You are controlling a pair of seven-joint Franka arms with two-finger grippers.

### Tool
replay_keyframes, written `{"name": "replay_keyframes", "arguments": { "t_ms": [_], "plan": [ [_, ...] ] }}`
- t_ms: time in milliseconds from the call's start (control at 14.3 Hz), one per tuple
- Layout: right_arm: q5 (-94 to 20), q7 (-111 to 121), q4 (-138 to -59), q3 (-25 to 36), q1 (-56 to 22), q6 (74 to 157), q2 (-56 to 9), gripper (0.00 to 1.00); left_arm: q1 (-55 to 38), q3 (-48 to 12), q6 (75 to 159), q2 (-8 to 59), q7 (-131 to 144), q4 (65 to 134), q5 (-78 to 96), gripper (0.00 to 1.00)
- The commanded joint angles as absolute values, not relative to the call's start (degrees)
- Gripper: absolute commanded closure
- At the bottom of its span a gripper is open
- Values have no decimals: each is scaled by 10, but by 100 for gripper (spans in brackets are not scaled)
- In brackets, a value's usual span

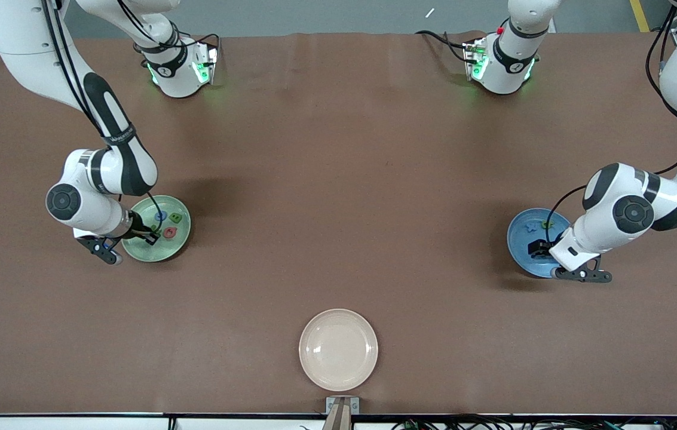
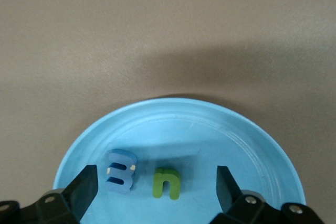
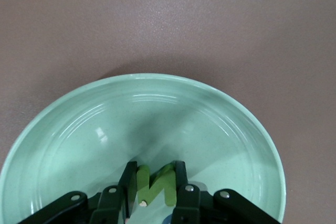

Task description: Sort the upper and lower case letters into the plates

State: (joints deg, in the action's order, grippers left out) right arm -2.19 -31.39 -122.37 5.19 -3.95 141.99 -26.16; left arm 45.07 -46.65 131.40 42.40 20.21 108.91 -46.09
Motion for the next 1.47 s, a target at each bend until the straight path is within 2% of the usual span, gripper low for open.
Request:
{"name": "replay_keyframes", "arguments": {
  "t_ms": [0,70,140,210,420,700,840,1050,1260,1400],
  "plan": [
    [-14,-312,-1235,44,-30,1427,-257,95,454,-480,1287,402,201,1087,-464,1],
    [-14,-312,-1234,44,-30,1423,-256,81,454,-481,1274,402,200,1084,-463,1],
    [-14,-311,-1234,44,-30,1419,-256,33,453,-482,1271,403,201,1078,-463,1],
    [-14,-311,-1233,44,-30,1418,-255,0,453,-485,1271,402,201,1074,-457,1],
    [-14,-309,-1222,44,-30,1384,-247,0,479,-502,1268,403,193,1067,-434,1],
    [-14,-314,-1110,44,-32,1170,-235,0,477,-510,1260,367,150,1069,-345,1],
    [-14,-312,-1083,43,-34,1120,-227,0,462,-492,1265,336,115,1075,-278,1],
    [-13,-299,-1027,40,-42,1039,-226,0,363,-394,1277,278,74,1092,-167,1],
    [-13,-191,-955,41,-42,936,-226,0,218,-256,1291,215,57,1113,-57,1],
    [-13,-152,-904,43,-40,869,-227,0,194,-233,1296,183,56,1136,-46,1]
  ]
}}
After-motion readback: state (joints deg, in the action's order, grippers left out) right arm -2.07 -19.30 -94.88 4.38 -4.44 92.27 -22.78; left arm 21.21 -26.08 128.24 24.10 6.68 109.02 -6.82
